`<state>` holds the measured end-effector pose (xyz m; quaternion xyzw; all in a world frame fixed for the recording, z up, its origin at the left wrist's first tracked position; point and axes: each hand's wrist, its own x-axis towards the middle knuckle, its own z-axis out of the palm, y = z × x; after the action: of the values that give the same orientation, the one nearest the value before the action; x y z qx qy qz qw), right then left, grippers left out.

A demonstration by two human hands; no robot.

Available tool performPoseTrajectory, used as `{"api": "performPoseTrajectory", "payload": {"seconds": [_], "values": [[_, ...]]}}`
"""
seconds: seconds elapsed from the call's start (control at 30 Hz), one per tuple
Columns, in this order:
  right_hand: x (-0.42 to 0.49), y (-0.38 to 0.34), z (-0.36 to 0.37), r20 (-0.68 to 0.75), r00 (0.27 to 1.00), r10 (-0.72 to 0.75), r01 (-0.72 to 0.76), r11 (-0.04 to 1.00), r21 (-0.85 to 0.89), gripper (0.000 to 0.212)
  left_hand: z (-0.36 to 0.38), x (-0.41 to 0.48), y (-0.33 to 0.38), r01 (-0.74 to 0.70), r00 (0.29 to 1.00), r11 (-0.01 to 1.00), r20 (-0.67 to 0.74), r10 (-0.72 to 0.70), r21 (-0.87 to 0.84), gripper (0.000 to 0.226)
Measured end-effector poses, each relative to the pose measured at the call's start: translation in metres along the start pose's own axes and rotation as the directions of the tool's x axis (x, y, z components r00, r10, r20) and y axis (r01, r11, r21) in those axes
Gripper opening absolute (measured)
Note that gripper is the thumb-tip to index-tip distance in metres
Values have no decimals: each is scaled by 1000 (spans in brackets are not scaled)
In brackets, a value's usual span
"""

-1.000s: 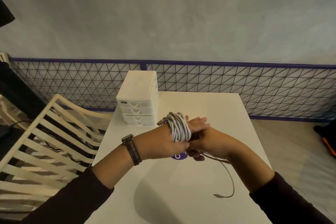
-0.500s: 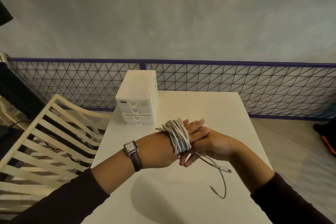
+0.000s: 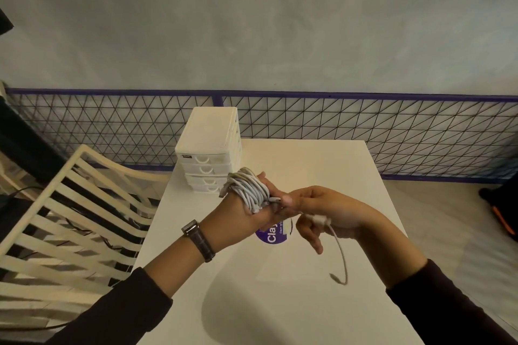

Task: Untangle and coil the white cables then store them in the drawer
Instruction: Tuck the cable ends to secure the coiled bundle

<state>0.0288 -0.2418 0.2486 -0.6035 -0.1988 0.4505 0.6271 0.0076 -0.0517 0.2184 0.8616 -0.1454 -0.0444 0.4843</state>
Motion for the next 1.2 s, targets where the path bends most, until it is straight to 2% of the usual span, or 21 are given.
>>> {"api": "performPoseTrajectory", "payload": {"seconds": [0.03,0.1,0.17,0.23,0.3,0.33,0.4,0.47,0.53,0.57,0.63,0.67,0.73,0.87,0.9,1.0,1.1,1.2], "values": [[0,0,-2,7,1000,0,0,1000,-13,36,2,4,-5,13,999,998,38,-15,63,22],[-1,0,-4,5,1000,20,-20,999,-41,32,0,4,-1,-37,999,999,23,37,10,15],[-2,-2,-2,-38,998,46,-50,992,-117,28,-3,3,-4,12,1000,997,25,-10,-74,17],[-3,-6,-1,-127,991,49,-73,979,-192,31,-5,-1,-2,40,998,979,63,-28,-201,20],[-3,-9,-5,-242,970,1,-63,967,-247,30,-7,-4,0,112,989,945,127,-76,-306,19],[-4,-10,-7,-277,960,-35,-46,959,-281,27,-9,-4,-2,157,980,928,168,-105,-339,25],[-5,-14,-11,-262,958,-117,17,936,-353,25,-10,-5,-5,222,956,840,278,-89,-496,34],[-7,-19,-11,-227,956,-185,82,913,-399,30,-9,-9,-3,228,942,714,335,9,-662,31],[-6,-22,-8,-230,934,-273,151,886,-438,21,-7,-12,-4,235,920,578,371,128,-781,22],[-4,-22,-7,-244,914,-324,189,873,-449,15,-4,-11,-7,259,907,496,385,170,-829,25],[3,-17,-4,-256,873,-414,264,845,-466,8,1,-12,-4,346,862,343,440,251,-873,41],[7,-12,-1,-251,853,-458,299,823,-483,7,3,-12,-1,308,878,302,392,276,-902,39],[15,-3,5,-245,818,-521,359,795,-489,7,2,-17,7,224,943,284,281,177,-932,35],[24,9,23,-262,828,-496,431,862,-268,7,1,-16,11,163,968,170,190,161,-972,21],[25,10,27,-276,828,-488,430,868,-247,7,1,-16,13,181,965,147,204,164,-972,18],[25,8,32,-285,831,-477,423,876,-233,6,1,-15,11,187,974,112,199,108,-976,13],[26,7,34,-290,835,-468,383,872,-303,5,-1,-15,10,206,976,99,212,58,-974,10],[29,13,33,-349,812,-468,368,875,-315,4,-2,-11,6,246,965,97,252,66,-964,6]]}}
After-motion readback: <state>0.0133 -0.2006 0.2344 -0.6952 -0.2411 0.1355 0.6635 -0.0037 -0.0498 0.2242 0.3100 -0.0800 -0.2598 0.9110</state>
